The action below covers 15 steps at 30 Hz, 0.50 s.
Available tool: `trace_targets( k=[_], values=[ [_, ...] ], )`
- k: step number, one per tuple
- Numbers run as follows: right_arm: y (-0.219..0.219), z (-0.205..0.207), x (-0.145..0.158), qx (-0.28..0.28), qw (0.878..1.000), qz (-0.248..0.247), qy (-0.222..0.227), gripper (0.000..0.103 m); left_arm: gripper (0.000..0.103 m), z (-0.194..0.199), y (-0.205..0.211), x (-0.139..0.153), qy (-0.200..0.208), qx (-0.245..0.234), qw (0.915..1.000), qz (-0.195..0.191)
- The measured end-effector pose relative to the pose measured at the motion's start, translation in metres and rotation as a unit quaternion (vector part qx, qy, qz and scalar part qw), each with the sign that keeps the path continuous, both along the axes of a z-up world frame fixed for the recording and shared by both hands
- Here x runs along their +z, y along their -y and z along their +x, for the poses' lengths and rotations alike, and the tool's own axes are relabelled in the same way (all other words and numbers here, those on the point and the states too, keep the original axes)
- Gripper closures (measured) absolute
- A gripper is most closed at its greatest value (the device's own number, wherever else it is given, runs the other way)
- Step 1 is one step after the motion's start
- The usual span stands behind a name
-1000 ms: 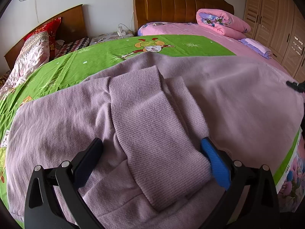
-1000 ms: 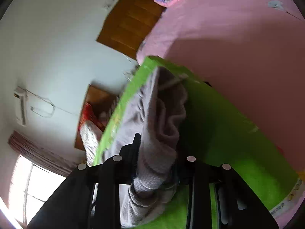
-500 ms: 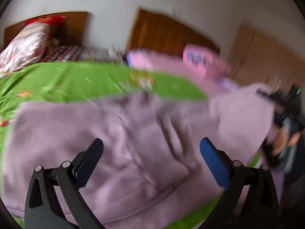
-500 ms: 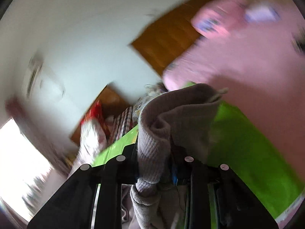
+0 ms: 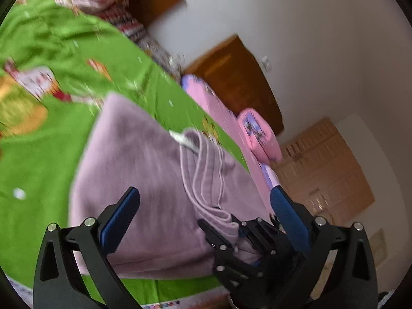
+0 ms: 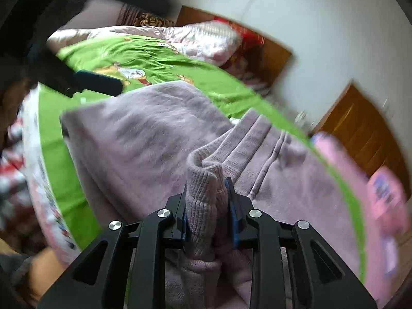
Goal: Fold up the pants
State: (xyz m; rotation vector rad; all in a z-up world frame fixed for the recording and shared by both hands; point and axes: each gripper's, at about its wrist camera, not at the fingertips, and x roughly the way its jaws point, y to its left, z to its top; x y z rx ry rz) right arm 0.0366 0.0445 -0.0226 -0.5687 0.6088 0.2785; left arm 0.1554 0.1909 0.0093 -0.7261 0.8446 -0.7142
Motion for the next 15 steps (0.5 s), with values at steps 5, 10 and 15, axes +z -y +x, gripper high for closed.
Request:
trace_targets(
  k=[5, 10, 15],
  values=[
    [0.011, -0.010, 0.012, -0.010, 0.998, -0.007, 0.063, 0.078, 0.002, 0.017, 0.051, -0.001, -0.019, -0.090, 0.9955, -0.020],
    [0.017, -0.037, 0.012, -0.009, 0.993, -0.027, 0.115, 0.078, 0.002, 0.050, 0.126, -0.011, -0.073, -0.195, 0.9778, 0.026],
    [0.016, -0.048, 0.012, 0.033, 0.992, -0.036, 0.120, 0.027, 0.002, 0.074, 0.170, -0.033, -0.121, -0.234, 0.9596, 0.099]
  ],
)
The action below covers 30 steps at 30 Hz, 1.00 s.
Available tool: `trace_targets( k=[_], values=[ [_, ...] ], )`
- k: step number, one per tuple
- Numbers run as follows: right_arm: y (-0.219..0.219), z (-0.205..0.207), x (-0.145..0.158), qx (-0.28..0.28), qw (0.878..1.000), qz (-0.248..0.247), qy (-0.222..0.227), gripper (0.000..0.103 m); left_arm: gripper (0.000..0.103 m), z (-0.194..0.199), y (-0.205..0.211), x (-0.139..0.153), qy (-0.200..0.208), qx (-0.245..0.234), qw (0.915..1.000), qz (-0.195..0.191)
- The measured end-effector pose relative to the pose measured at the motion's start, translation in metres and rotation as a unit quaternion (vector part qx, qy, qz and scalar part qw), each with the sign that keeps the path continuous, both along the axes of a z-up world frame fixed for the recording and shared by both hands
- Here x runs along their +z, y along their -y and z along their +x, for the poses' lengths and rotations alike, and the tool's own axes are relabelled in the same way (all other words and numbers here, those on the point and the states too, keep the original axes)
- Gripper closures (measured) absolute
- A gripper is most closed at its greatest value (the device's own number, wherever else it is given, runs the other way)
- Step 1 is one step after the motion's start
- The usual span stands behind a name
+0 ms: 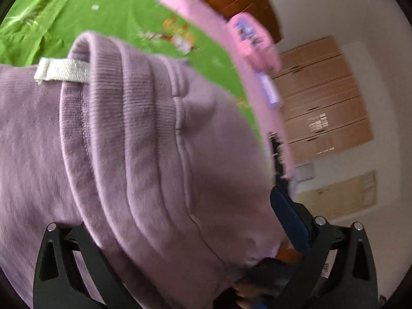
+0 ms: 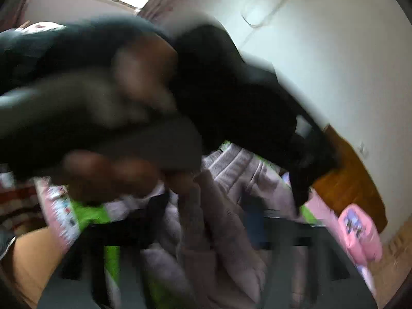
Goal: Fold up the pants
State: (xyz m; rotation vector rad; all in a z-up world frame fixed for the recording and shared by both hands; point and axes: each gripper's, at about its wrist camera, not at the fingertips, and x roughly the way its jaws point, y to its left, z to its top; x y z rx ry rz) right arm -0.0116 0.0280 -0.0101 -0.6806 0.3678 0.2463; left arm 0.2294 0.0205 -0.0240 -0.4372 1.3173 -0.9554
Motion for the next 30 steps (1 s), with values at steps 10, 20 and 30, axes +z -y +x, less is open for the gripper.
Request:
trace_targets(
  k=[10, 20, 30],
  values=[
    [0.188, -0.058, 0.032, -0.134, 0.970, 0.199, -0.023, 0.014, 0.002, -0.004, -0.007, -0.002, 0.006, -0.009, 0.9999, 0.010],
    [0.213, -0.058, -0.013, -0.191, 0.933, 0.273, -0.135, 0.014, 0.002, 0.008, 0.019, -0.002, 0.006, -0.011, 0.9992, 0.037],
    [0.171, -0.020, -0.041, -0.235, 0.931, 0.231, -0.158, 0.014, 0.072, -0.021, 0.017, 0.027, 0.104, -0.003, 0.9867, 0.126]
  ],
)
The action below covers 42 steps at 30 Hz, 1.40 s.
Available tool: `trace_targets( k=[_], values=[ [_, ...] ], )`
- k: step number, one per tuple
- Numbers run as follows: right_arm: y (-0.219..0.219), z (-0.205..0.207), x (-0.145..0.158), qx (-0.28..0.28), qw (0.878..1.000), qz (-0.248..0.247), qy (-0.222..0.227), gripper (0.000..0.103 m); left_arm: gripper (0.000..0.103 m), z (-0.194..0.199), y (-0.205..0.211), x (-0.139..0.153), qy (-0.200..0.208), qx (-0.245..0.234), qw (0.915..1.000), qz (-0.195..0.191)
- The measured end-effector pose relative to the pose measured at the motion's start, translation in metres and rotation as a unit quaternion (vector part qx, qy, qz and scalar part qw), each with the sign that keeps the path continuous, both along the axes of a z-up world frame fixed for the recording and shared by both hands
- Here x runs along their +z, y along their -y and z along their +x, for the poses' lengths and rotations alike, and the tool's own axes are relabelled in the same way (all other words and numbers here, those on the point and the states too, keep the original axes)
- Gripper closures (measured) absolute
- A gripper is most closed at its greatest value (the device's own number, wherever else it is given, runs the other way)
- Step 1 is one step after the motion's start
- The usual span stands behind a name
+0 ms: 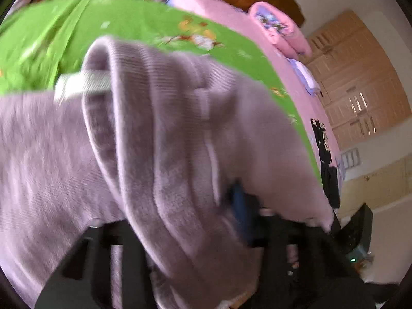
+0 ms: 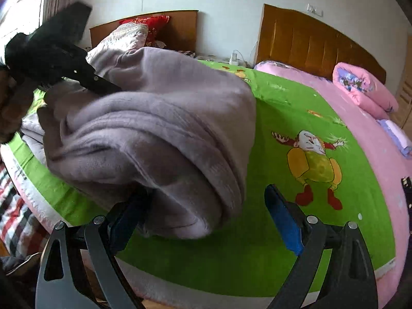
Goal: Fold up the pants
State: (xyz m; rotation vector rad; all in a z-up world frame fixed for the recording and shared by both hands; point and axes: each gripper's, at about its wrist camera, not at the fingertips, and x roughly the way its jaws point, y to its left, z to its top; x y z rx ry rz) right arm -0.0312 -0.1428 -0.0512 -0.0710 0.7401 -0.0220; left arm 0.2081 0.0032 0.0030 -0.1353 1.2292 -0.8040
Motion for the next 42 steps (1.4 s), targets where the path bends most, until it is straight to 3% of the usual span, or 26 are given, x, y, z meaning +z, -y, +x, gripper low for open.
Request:
trace_targets(
  k=[2, 5, 9, 12, 15, 16, 19, 20, 21, 25, 28, 32, 36, 39, 42],
  values=[
    [-0.001, 0.000, 0.002, -0.003, 1.000, -0.007, 0.003, 0.014, 0.077, -0.011, 0.003, 0.030, 0.042, -0.008, 0.9991, -0.004],
    [-0.004, 0.001, 0.003, -0.007, 1.000, -0.018, 0.006, 0.014, 0.081, -0.032, -0.009, 0.109, 0.113, -0.014, 0.9912, -0.068],
    [-0.005, -0.003, 0.004, -0.008, 0.999, -0.034, 0.017, 0.013, 0.083, -0.040, -0.051, 0.166, 0.156, 0.000, 0.9826, -0.101],
    [-0.014, -0.006, 0.001, 0.005, 0.998, -0.051, 0.024, 0.013, 0.083, -0.023, -0.092, 0.142, 0.130, 0.048, 0.9865, -0.087],
    [-0.016, -0.009, -0.001, 0.010, 0.998, -0.060, 0.027, 0.013, 0.083, 0.003, -0.141, 0.061, 0.053, 0.120, 0.9891, -0.067],
    [-0.017, -0.010, -0.001, 0.013, 0.998, -0.059, 0.027, 0.013, 0.083, 0.007, -0.156, 0.028, 0.019, 0.137, 0.9879, -0.070],
    [-0.019, -0.010, -0.001, 0.017, 0.997, -0.070, 0.029, 0.013, 0.083, 0.002, -0.180, -0.020, -0.019, 0.161, 0.9799, -0.116],
    [-0.018, -0.010, -0.001, 0.017, 0.997, -0.070, 0.028, 0.013, 0.083, 0.000, -0.188, -0.023, -0.024, 0.167, 0.9751, -0.144],
    [-0.018, -0.010, -0.001, 0.017, 0.997, -0.069, 0.026, 0.012, 0.083, -0.002, -0.188, -0.019, -0.018, 0.167, 0.9747, -0.147],
    [-0.021, -0.009, 0.006, 0.014, 0.997, -0.077, 0.024, 0.012, 0.084, -0.011, -0.174, 0.028, 0.046, 0.141, 0.9809, -0.126],
    [-0.021, -0.010, 0.010, 0.012, 0.997, -0.074, 0.029, 0.012, 0.084, -0.017, -0.174, 0.048, 0.068, 0.133, 0.9821, -0.115],
    [-0.028, -0.010, 0.002, 0.028, 0.996, -0.086, 0.023, 0.012, 0.083, -0.012, -0.196, 0.006, 0.026, 0.167, 0.9800, -0.105],
    [-0.025, -0.009, 0.002, 0.035, 0.996, -0.078, 0.021, 0.011, 0.083, -0.012, -0.216, -0.028, -0.004, 0.193, 0.9665, -0.169],
    [-0.028, -0.012, 0.009, 0.032, 0.995, -0.089, 0.030, 0.011, 0.083, -0.022, -0.207, 0.001, 0.039, 0.184, 0.9714, -0.145],
    [-0.026, -0.016, 0.015, 0.024, 0.995, -0.085, 0.048, 0.011, 0.084, -0.035, -0.206, 0.037, 0.079, 0.171, 0.9694, -0.157]
  ],
)
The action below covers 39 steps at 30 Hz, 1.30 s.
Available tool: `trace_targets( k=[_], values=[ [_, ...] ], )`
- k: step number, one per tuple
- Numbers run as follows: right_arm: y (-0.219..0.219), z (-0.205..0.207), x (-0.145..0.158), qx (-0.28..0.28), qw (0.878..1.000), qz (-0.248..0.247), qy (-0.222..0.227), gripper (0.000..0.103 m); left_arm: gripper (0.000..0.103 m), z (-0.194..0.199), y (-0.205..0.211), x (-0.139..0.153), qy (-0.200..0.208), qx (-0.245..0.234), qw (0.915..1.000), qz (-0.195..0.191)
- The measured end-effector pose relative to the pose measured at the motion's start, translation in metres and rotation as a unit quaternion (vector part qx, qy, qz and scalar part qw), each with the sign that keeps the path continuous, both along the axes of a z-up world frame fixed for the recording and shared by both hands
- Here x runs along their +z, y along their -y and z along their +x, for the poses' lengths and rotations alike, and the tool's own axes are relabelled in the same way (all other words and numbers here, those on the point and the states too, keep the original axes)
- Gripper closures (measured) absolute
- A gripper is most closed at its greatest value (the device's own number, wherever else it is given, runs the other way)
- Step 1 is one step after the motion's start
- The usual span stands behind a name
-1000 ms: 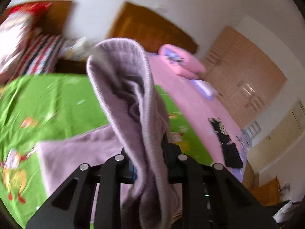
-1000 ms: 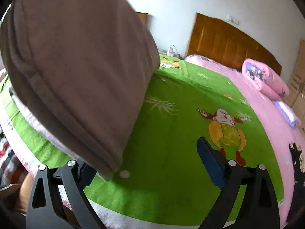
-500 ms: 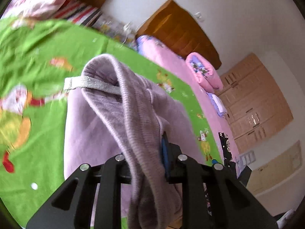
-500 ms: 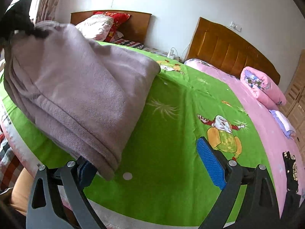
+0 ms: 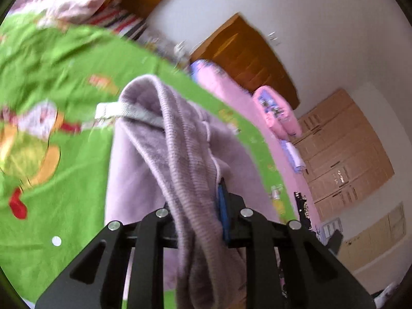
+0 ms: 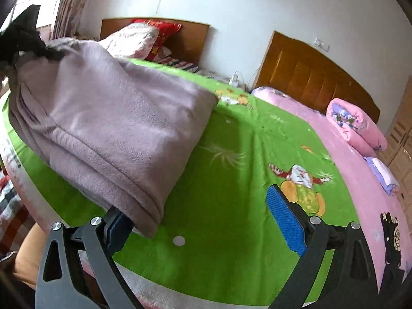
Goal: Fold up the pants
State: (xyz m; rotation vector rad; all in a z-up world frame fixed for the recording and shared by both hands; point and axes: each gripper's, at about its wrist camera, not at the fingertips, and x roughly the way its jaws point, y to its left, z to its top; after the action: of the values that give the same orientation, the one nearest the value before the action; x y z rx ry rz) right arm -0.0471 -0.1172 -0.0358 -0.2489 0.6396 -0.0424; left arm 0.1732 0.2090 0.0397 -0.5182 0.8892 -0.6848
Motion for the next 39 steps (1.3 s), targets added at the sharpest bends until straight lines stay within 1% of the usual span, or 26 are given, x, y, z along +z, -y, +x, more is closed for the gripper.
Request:
trace_targets(
  k=[2, 4, 5, 6, 8, 9, 10, 11, 12, 13, 14, 15, 16, 17, 18, 19, 21, 23, 25, 26, 27, 29, 32, 33, 37, 39],
  values=[
    [-0.001, 0.001, -0.004, 0.004, 1.000, 0.000, -0.006, 0.011, 0.083, -0.003, -0.003, 0.002, -0.001, 0.001, 0.9999, 0.014],
    [-0.003, 0.005, -0.015, 0.008, 1.000, -0.004, -0.023, 0.011, 0.081, 0.005, -0.013, -0.033, -0.049, 0.012, 0.9984, 0.026],
    [-0.002, 0.003, -0.016, 0.009, 1.000, 0.003, -0.015, 0.011, 0.074, 0.007, -0.016, -0.050, -0.065, 0.017, 0.9971, 0.037],
    [0.000, 0.004, -0.016, 0.011, 1.000, 0.007, -0.019, 0.011, 0.074, 0.009, -0.023, -0.070, -0.076, 0.017, 0.9970, 0.001],
    [0.002, 0.004, -0.012, 0.024, 0.999, 0.012, -0.029, 0.011, 0.066, 0.007, -0.036, -0.079, -0.079, 0.020, 0.9945, -0.065],
    [0.004, 0.003, -0.010, 0.032, 0.999, 0.018, -0.033, 0.011, 0.062, 0.005, -0.037, -0.077, -0.072, 0.019, 0.9950, -0.067],
    [0.008, 0.000, -0.008, 0.045, 0.998, 0.029, -0.040, 0.011, 0.052, 0.001, -0.037, -0.071, -0.058, 0.024, 0.9965, -0.055],
    [0.012, -0.003, -0.006, 0.060, 0.996, 0.042, -0.045, 0.011, 0.036, -0.004, -0.039, -0.065, -0.048, 0.034, 0.9975, -0.040],
    [0.020, -0.009, -0.001, 0.096, 0.991, 0.076, -0.050, 0.011, 0.026, -0.013, -0.042, -0.049, -0.027, 0.076, 0.9967, 0.008],
    [0.032, -0.017, 0.006, 0.135, 0.980, 0.134, -0.052, 0.011, 0.015, -0.023, -0.042, -0.040, -0.014, 0.109, 0.9929, 0.046],
    [0.039, -0.020, 0.010, 0.148, 0.974, 0.165, -0.051, 0.011, 0.015, -0.037, -0.041, -0.021, 0.014, 0.153, 0.9830, 0.100],
    [0.051, -0.022, 0.019, 0.166, 0.962, 0.214, -0.045, 0.011, 0.015, -0.047, -0.038, -0.008, 0.036, 0.166, 0.9787, 0.116],
    [0.057, -0.022, 0.025, 0.178, 0.953, 0.241, -0.041, 0.011, 0.014, -0.063, -0.030, 0.009, 0.073, 0.159, 0.9785, 0.109],
    [0.061, -0.020, 0.032, 0.188, 0.946, 0.264, -0.029, 0.011, 0.009, -0.073, -0.021, 0.020, 0.096, 0.141, 0.9808, 0.095],
    [0.061, -0.018, 0.036, 0.192, 0.943, 0.272, -0.023, 0.011, 0.005, -0.085, -0.003, 0.030, 0.119, 0.103, 0.9841, 0.083],
    [0.056, -0.012, 0.039, 0.204, 0.936, 0.285, -0.023, 0.011, 0.003, -0.091, 0.014, 0.033, 0.128, 0.075, 0.9850, 0.089],
    [0.039, -0.002, 0.044, 0.234, 0.927, 0.292, -0.023, 0.011, 0.003, -0.101, 0.051, 0.027, 0.133, 0.022, 0.9818, 0.133],
    [0.011, 0.006, 0.040, 0.270, 0.924, 0.268, -0.029, 0.011, 0.003, -0.101, 0.077, 0.007, 0.120, -0.009, 0.9793, 0.163],
    [-0.009, 0.014, 0.024, 0.291, 0.918, 0.257, -0.076, 0.010, 0.004, -0.089, 0.087, -0.025, 0.087, -0.009, 0.9774, 0.192],
    [-0.016, 0.017, 0.012, 0.293, 0.915, 0.255, -0.112, 0.009, 0.004, -0.084, 0.086, -0.038, 0.088, -0.009, 0.9765, 0.197],
    [-0.022, 0.014, -0.001, 0.292, 0.918, 0.240, -0.123, 0.009, 0.004, -0.090, 0.082, -0.045, 0.113, -0.016, 0.9759, 0.186],
    [-0.023, 0.001, -0.005, 0.302, 0.922, 0.223, -0.094, 0.009, 0.004, -0.095, 0.080, -0.046, 0.119, -0.019, 0.9758, 0.183],
    [-0.011, 0.007, -0.002, 0.296, 0.909, 0.274, -0.106, 0.009, 0.004, -0.090, 0.072, -0.048, 0.110, -0.016, 0.9783, 0.175],
    [-0.011, 0.010, -0.002, 0.297, 0.907, 0.278, -0.110, 0.009, 0.004, -0.094, 0.070, -0.048, 0.109, -0.015, 0.9785, 0.175],
    [-0.020, 0.005, -0.002, 0.297, 0.916, 0.248, -0.102, 0.009, 0.005, -0.100, 0.072, -0.044, 0.112, -0.010, 0.9772, 0.180],
    [-0.017, 0.003, -0.004, 0.300, 0.920, 0.236, -0.093, 0.009, 0.007, -0.100, 0.077, -0.035, 0.098, 0.000, 0.9767, 0.191]
  ],
)
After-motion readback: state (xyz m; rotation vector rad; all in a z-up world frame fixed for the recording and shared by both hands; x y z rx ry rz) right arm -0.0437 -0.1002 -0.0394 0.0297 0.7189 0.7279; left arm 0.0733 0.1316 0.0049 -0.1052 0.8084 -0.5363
